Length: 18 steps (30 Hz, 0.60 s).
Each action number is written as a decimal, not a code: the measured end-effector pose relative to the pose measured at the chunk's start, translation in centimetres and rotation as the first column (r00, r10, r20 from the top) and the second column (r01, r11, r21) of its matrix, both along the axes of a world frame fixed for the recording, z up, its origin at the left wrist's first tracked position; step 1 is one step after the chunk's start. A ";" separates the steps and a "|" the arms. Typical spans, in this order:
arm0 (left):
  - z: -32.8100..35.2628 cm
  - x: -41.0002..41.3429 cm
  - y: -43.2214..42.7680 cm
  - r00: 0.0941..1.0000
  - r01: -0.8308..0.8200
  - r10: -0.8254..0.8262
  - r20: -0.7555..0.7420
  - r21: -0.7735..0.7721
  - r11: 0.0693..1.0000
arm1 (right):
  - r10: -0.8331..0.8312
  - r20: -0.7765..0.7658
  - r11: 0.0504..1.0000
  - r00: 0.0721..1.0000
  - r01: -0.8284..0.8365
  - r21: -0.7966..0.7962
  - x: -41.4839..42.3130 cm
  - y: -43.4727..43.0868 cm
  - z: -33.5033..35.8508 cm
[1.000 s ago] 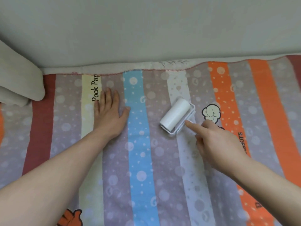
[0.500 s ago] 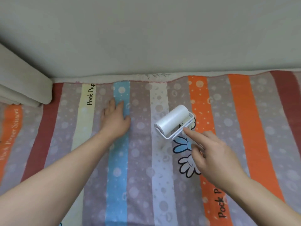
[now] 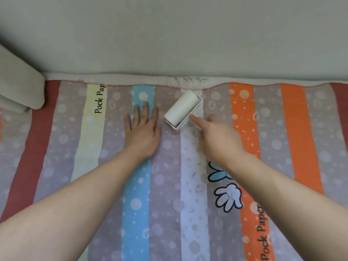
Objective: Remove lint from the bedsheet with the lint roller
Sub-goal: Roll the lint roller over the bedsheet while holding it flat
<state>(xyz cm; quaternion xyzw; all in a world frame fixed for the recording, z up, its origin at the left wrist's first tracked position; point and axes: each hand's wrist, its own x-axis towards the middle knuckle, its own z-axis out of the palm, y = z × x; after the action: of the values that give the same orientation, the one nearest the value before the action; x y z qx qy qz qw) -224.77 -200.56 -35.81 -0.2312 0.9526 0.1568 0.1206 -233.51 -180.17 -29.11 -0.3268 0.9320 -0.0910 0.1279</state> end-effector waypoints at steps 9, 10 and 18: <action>-1.7 -0.3 0.0 1.000 0.017 -0.018 -0.003 -0.118 0.993 | -0.038 0.071 0.991 0.997 0.028 0.133 3.1 11.9 1.6; -1.8 -0.3 0.0 1.000 0.019 -0.019 0.000 -0.116 0.993 | -0.044 0.081 0.990 0.996 0.032 0.138 3.2 13.1 1.9; -1.5 -0.3 0.0 1.000 0.026 -0.025 0.005 -0.095 0.995 | -0.107 -0.030 0.982 0.994 0.101 -0.159 3.3 14.0 4.7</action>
<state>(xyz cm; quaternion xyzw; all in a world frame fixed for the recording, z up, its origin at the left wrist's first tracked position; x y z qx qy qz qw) -225.04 -200.52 -37.27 -0.2248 0.9616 0.1091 0.1133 -230.17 -166.15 -24.41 -0.2882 0.9400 -0.1646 0.0787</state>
